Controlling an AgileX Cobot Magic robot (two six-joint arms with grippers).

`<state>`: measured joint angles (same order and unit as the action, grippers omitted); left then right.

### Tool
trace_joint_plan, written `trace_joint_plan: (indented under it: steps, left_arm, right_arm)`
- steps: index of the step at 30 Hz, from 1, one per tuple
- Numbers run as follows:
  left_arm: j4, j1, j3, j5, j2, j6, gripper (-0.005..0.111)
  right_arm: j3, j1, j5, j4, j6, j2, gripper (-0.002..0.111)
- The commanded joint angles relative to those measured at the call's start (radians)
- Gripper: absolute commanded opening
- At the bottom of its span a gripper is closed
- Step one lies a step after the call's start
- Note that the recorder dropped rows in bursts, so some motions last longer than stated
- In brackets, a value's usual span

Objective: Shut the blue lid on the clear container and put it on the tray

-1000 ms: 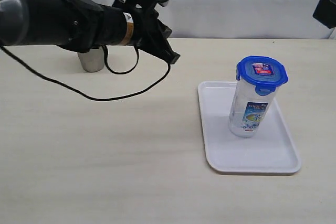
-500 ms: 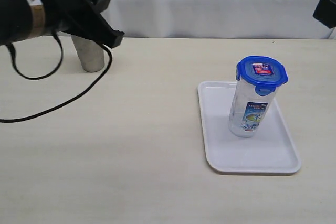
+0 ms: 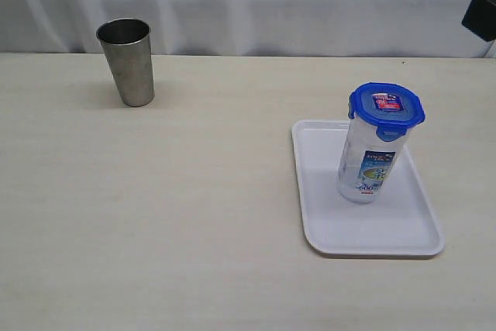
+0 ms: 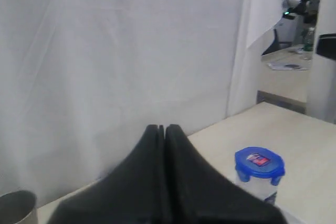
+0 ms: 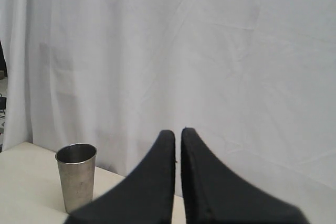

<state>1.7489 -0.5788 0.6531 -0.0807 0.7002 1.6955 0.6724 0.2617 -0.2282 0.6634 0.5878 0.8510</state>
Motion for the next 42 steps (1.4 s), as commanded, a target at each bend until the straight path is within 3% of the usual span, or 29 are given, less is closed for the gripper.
trace_joint_plan:
  steps: [1, 14, 16, 19, 21, 24, 28, 30, 34, 39, 42]
  left_arm:
    - [-0.004, 0.003, -0.004, -0.054, -0.044, 0.01, 0.0]
    - [-0.004, 0.003, -0.004, -0.069, -0.049, 0.014, 0.0]
    - [-0.083, 0.003, -0.004, -0.078, -0.049, 0.016, 0.0]
    - [-0.345, 0.003, -0.006, -0.072, -0.049, -0.047, 0.0]
    - [-0.638, 0.003, -0.015, -0.052, -0.051, -0.292, 0.0]
    - [-1.142, 0.003, -0.045, -0.053, -0.051, -0.882, 0.0]
    - [-1.76, 0.003, -0.131, -0.077, -0.065, -1.518, 0.0]
    - [-1.808, 0.003, -0.2, -0.127, -0.084, -1.677, 0.0]
    - [-1.749, 0.026, -0.353, -0.225, -0.169, -1.742, 0.0]
    - [-1.749, 0.205, -0.577, -0.239, -0.434, -1.751, 0.0]
    - [-1.749, 0.275, -0.643, -0.129, -0.632, -1.748, 0.0]
  right_arm:
    - [-0.005, -0.005, -0.004, 0.002, 0.004, 0.001, 0.005]
    - [-0.005, -0.005, -0.004, 0.002, 0.004, 0.001, 0.005]
    - [-0.005, -0.005, -0.004, 0.002, 0.004, 0.001, 0.005]
    - [-0.005, -0.005, -0.004, 0.002, 0.004, 0.001, 0.005]
    - [-0.005, -0.005, -0.004, 0.002, 0.004, 0.001, 0.005]
    - [-0.005, -0.005, -0.004, 0.002, 0.004, 0.001, 0.005]
    - [-0.005, -0.005, -0.004, 0.002, 0.004, 0.001, 0.005]
    - [-0.005, -0.005, -0.004, 0.002, 0.004, 0.001, 0.005]
    - [-0.005, -0.005, -0.004, 0.002, 0.004, 0.001, 0.005]
    - [-0.005, -0.005, -0.004, 0.002, 0.004, 0.001, 0.005]
    - [-0.005, -0.005, -0.004, 0.002, 0.004, 0.001, 0.005]
